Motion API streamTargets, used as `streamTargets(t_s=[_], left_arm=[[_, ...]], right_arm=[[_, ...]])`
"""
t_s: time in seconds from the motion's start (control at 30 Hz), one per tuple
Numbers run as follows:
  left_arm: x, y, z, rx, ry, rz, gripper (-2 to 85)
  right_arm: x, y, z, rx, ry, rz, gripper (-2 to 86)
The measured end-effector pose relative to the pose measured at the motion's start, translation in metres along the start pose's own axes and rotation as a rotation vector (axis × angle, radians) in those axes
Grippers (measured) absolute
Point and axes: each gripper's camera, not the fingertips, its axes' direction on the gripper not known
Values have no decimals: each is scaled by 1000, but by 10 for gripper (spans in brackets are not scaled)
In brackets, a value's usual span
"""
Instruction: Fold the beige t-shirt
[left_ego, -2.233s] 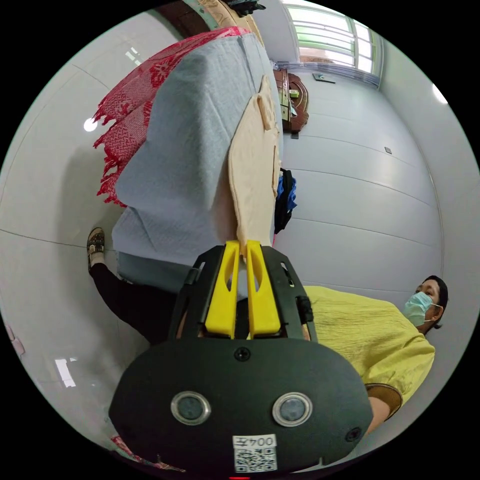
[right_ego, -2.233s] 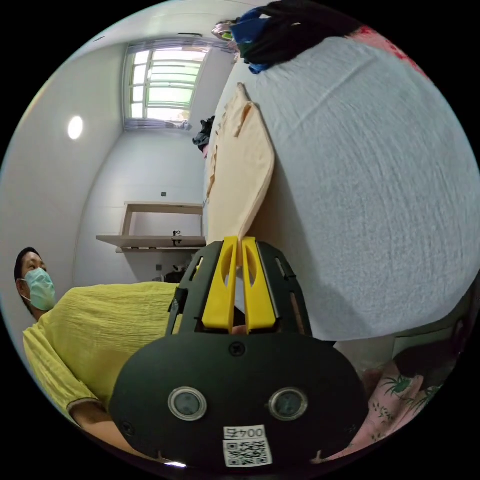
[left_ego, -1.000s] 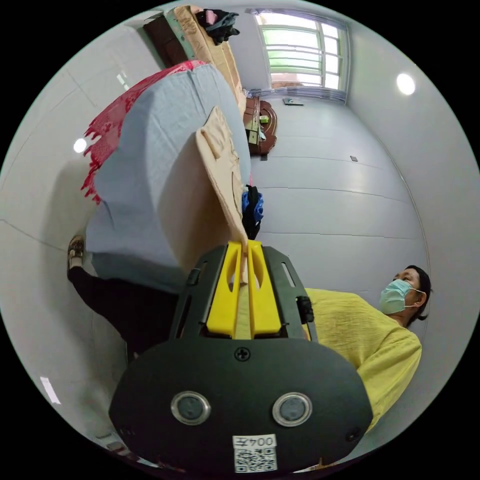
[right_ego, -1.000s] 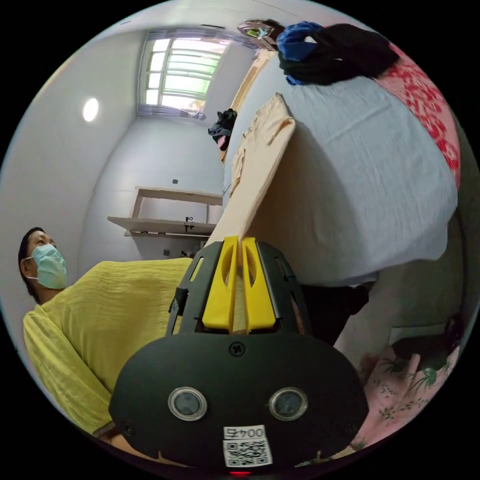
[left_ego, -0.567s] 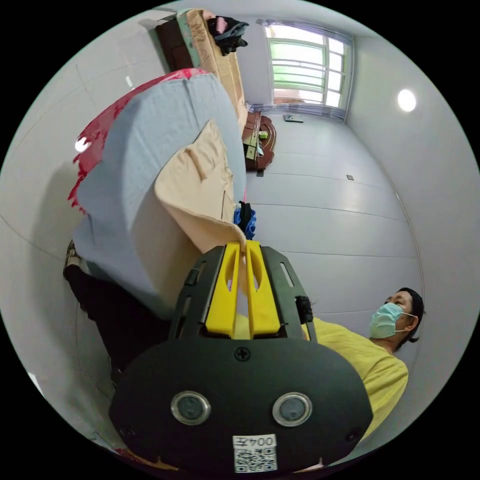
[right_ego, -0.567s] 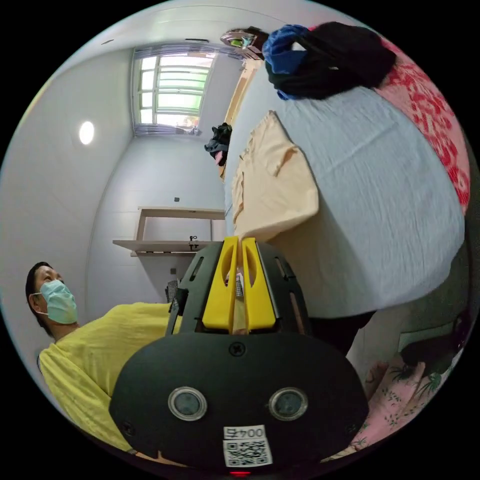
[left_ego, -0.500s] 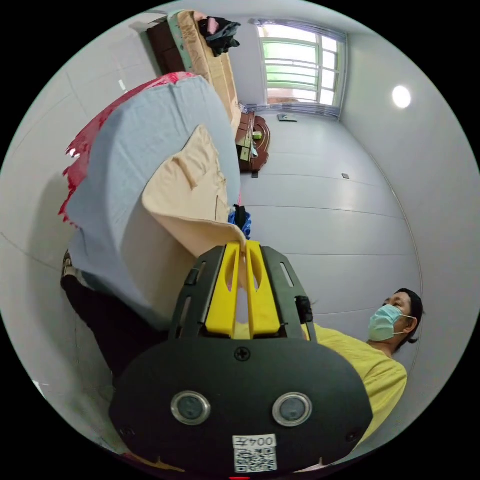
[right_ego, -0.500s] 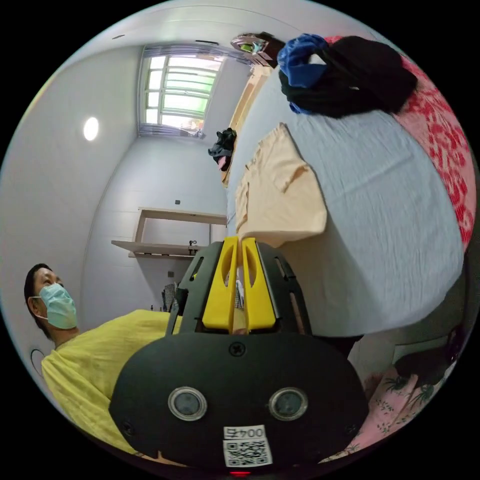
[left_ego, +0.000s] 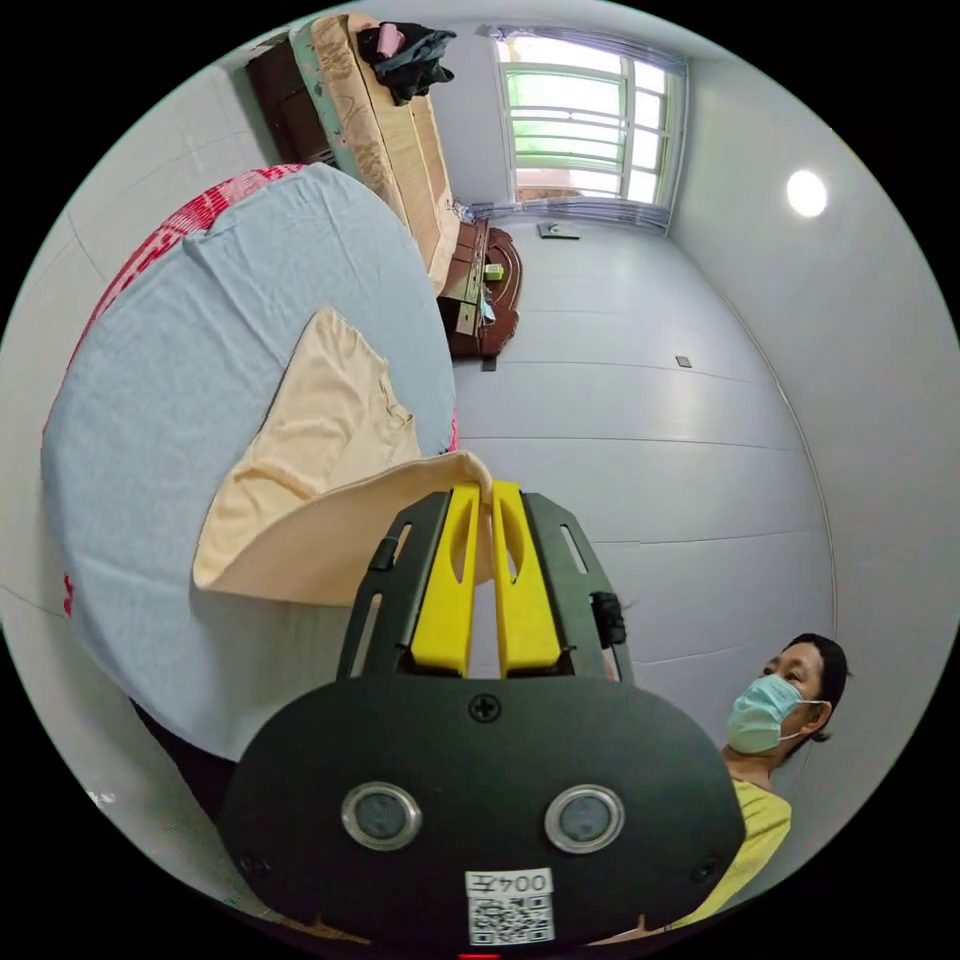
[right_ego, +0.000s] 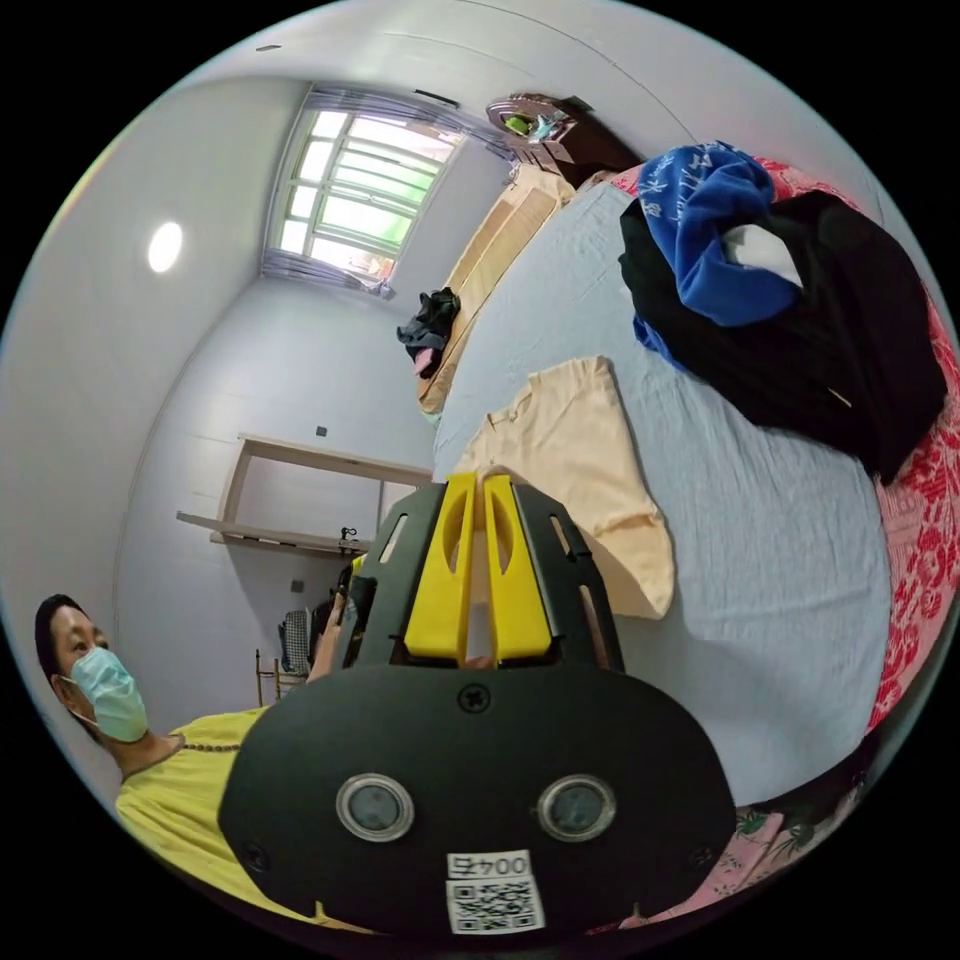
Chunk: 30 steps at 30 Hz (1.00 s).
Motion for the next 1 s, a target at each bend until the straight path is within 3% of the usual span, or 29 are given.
streamTargets(t_s=[0.6,1.0], left_arm=[[-104,-272,87,-68,-49,-172,26],[-184,-352,126,-49,-63,-252,26]], right_arm=[[104,-207,189,-84,168,171,2],[176,-267,307,-120,231,260,18]])
